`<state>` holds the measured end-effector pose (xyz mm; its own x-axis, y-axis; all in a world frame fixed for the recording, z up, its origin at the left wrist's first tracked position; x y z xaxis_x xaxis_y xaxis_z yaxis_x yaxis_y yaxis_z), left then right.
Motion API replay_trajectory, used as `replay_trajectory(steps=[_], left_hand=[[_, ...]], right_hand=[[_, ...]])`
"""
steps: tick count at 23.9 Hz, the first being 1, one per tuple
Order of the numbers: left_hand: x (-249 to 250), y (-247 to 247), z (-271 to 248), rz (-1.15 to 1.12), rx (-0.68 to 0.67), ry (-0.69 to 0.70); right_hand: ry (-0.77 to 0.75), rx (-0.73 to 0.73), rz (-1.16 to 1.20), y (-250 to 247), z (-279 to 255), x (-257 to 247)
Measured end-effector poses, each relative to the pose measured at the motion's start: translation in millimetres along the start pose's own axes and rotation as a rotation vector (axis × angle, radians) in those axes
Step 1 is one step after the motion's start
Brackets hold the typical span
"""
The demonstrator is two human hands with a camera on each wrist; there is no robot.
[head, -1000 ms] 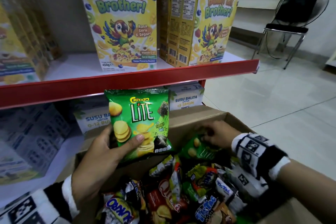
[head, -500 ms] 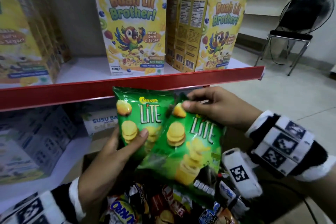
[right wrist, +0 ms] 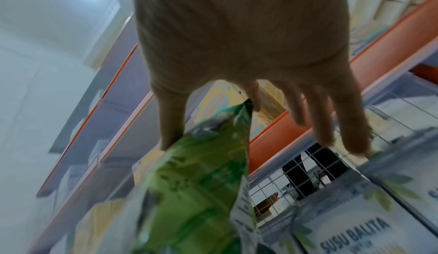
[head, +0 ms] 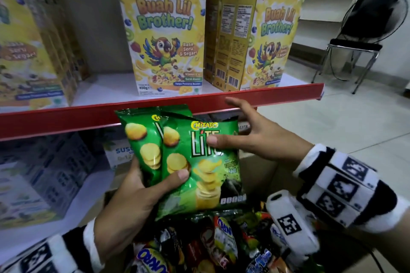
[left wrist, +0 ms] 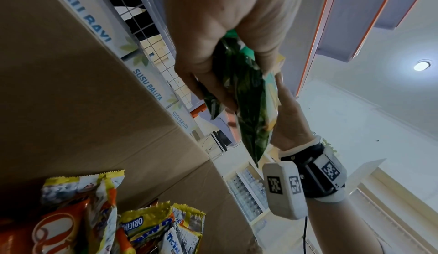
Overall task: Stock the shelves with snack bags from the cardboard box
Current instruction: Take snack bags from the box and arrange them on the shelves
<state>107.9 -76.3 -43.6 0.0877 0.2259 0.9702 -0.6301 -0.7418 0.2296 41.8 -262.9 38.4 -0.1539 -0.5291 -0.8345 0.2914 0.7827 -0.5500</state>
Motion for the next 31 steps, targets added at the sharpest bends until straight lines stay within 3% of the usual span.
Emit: replay_trajectory(steps=[2,5,7,9,12,15,22,25,27,29,31], left_hand=[[-0.8,0.3,-2.5,-0.01,-0.006,0.011],[-12.9,5.1,-4.5,-0.077,-0.046,-0.071],[-22.2,-2.7,-2.9,-0.106,-0.002,-0.149],[-19.2,-17.0,1.8,-0.025,0.078,-0.114],[-6.7,-33.9,2.8,0.214,0.205,-0.045],[-3.1,-33.0,4.9,0.301,0.175,-0.005],[-5.9,-10.0,5.6,0.147,0.029,-0.022],[-7.2,3.6,3.5,-0.075,-0.087,-0.028],[2.5,16.8,-3.5,-0.21,-0.192,0.05],[1.9,23.2,-7.8,-0.197,-0.24,0.044],[-8.5,19.6,-5.8,-0.108,-0.204,-0.029]], right_hand=[[0.109,-0.111,0.164,10.4,-3.0,13.9],[0.071,-0.133,0.301,15.9,-2.5,16.8],[0.057,-0.124,0.303,11.5,-1.8,19.2],[0.064,-0.101,0.341,0.7,0.1,25.4],[0.083,-0.07,0.612,-8.4,0.2,29.4],[0.048,-0.044,0.795,-8.7,-0.6,25.3],[-0.06,-0.059,0.785,14.3,-1.5,9.0],[-0.118,-0.065,0.704,24.2,-3.3,2.2],[-0.142,-0.067,0.6,31.1,-4.1,0.6],[-0.146,-0.064,0.571,35.8,-5.0,1.0],[-0.144,-0.101,0.508,38.6,-7.4,-1.0]])
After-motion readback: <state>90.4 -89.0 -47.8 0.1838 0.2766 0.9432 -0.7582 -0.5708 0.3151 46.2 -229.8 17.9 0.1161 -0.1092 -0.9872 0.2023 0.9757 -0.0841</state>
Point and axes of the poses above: each hand's wrist, its own z-axis towards the middle knuckle, its own y-axis out of the palm, x = y × z, the point moved 9 cm from there along z, towards the middle knuckle, and after that the axes turned 4 degrees about z, right-handed, at the moved point
